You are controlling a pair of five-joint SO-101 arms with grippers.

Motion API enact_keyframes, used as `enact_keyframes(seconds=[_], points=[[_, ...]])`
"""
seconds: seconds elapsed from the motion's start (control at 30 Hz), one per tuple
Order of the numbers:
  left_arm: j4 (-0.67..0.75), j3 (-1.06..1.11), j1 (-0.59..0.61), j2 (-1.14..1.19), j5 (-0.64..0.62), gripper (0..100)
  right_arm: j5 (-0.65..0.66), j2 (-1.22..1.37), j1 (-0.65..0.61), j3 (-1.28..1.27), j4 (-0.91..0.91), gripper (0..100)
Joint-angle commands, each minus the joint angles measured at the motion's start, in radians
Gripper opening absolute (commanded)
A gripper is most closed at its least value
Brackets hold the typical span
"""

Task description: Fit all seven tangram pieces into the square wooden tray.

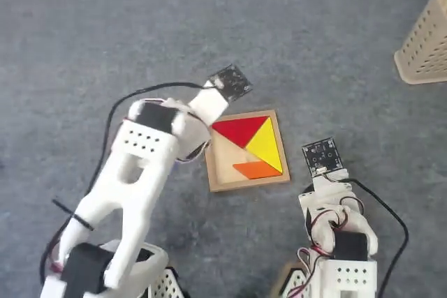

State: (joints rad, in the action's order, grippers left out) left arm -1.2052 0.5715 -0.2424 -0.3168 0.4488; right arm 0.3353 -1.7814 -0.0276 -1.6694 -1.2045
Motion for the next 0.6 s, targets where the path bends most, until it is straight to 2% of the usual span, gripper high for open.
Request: enact_keyframes(seconds=[0.0,0.13,0.3,0.57], points=[[0.213,0.005,-0.032,0.068,-0.055,1,0.011,0.008,0.012,-0.015,-0.005,0.6],[0.321,0.001,-0.132,0.178,-0.051,1,0.011,0.008,0.012,-0.015,-0.005,0.6],[0.354,0.005,-0.276,0.292,0.026,1,0.011,0.008,0.012,-0.015,-0.005,0.6],[0.353,0.002,-0.293,0.341,0.098,1,0.011,0.008,0.012,-0.015,-0.005,0.6]])
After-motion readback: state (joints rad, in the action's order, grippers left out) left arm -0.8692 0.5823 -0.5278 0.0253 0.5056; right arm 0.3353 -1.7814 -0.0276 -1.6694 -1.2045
